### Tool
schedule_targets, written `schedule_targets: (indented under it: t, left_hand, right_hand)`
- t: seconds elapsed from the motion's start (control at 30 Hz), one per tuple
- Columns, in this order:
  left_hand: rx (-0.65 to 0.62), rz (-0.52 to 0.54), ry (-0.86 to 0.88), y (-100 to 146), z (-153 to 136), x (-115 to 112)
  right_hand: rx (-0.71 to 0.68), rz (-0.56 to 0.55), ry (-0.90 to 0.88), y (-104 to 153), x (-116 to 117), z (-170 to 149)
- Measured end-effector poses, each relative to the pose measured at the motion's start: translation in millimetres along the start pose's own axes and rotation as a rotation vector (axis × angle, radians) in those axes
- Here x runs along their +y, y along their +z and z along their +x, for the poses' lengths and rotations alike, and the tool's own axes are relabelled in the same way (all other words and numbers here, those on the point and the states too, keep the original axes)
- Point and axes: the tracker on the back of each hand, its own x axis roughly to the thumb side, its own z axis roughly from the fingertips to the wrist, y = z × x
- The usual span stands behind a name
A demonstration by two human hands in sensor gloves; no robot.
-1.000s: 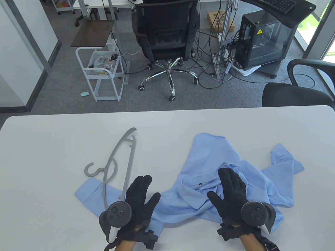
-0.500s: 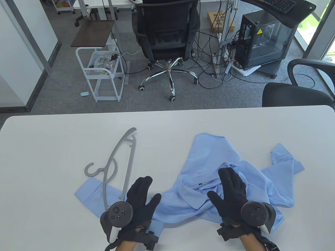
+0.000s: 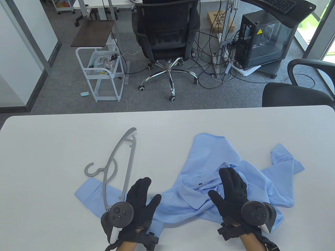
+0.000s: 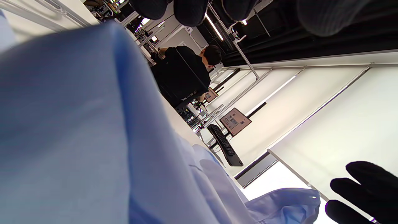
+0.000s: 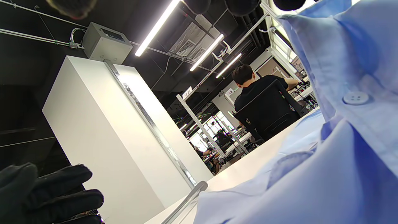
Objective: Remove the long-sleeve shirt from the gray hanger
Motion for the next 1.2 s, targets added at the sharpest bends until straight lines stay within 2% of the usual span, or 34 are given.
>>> schedule_targets:
  t: [0.33,1.2]
  left_hand:
    - [-0.007,0.003,0.002,0.7,1.2,1.0]
    - [-0.017,-0.008,0.002,0.9,2.1,-1.2]
  right_hand:
    - [0.003,0.020,0.011,-0.8,4.6,-0.3]
    - [-0.002,-0.011,0.001,0.7,-0.5,-0.8]
